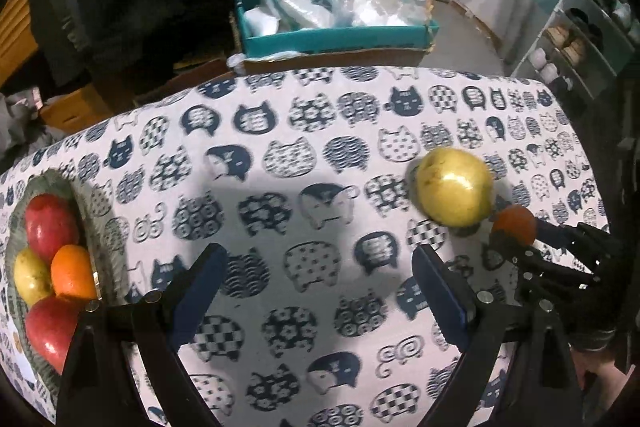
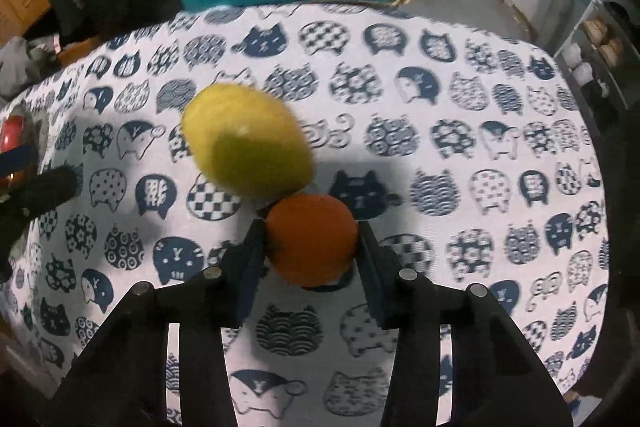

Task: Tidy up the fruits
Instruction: 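Close the right tool on the small tangerine while the left tool closes on the pear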

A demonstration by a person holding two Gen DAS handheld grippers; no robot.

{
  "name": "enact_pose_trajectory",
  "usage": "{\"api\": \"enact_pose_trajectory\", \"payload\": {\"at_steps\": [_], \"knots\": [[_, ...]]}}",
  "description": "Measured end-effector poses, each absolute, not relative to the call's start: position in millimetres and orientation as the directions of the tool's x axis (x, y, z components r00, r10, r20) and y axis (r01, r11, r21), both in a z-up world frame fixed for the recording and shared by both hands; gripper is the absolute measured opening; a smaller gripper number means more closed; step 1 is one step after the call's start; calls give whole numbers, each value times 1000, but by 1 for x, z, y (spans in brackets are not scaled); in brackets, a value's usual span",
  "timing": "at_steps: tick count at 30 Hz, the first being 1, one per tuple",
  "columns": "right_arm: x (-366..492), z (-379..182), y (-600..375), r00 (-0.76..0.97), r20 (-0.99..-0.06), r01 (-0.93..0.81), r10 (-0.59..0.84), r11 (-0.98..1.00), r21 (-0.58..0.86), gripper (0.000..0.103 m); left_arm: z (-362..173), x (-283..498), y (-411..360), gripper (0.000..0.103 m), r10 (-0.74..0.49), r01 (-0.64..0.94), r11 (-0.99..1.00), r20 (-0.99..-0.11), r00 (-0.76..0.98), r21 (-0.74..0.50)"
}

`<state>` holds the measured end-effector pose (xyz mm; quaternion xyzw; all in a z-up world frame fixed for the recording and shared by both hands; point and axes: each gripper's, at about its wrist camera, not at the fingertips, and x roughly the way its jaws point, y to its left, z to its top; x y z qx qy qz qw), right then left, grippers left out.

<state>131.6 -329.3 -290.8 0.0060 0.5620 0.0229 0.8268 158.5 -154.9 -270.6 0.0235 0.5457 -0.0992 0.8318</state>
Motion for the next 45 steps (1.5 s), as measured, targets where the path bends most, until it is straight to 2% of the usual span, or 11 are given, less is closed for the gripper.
{"api": "enact_pose_trajectory", "payload": {"at_steps": [15,36,38,39,40,45], "knots": [[138,-279,-399,405,-914,94,-3,995,39,44,-273,178,-237,95,-202,354,932,-917,344,-73],[139,-296,-425,382,-924,172,-2,983,68,44,-323,205,-278,95,-231,359,924,-942,245,-133],[140,-298,-425,381,-925,172,-6,983,65,44,-324,205,-278,93,-239,356,924,-939,247,-142],[141,-299,-424,380,-925,170,-6,983,63,44,-324,205,-279,87,-241,357,923,-939,247,-143],[142,-300,-424,378,-926,169,-8,984,60,44,-325,205,-279,86,-248,363,920,-938,243,-149],[142,-304,-423,368,-930,167,-13,985,52,44,-324,202,-279,85,-250,372,917,-932,262,-141]]}}
